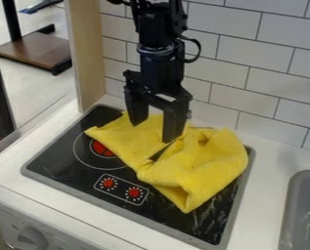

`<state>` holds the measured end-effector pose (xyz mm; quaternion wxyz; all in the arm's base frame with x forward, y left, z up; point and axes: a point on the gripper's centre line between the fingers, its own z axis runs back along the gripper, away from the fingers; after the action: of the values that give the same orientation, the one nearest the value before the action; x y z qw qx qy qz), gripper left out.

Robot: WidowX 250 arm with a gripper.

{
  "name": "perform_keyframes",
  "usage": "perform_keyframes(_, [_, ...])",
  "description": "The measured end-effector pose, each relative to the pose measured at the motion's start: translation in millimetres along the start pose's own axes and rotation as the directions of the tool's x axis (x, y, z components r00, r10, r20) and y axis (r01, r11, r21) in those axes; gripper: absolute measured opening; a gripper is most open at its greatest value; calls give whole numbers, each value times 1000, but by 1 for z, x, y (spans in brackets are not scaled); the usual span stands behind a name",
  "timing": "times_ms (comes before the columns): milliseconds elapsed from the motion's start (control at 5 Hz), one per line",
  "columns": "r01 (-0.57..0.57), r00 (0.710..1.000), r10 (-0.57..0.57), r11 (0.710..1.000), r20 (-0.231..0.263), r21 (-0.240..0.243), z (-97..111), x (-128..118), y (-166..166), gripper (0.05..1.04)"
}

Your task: Unfold the cloth from left to right

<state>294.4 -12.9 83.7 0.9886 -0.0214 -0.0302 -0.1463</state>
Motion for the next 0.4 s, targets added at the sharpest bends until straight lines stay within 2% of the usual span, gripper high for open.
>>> perform_keyframes(400, [-28,999,28,1000,-34,-5,-19,-4,-2,999])
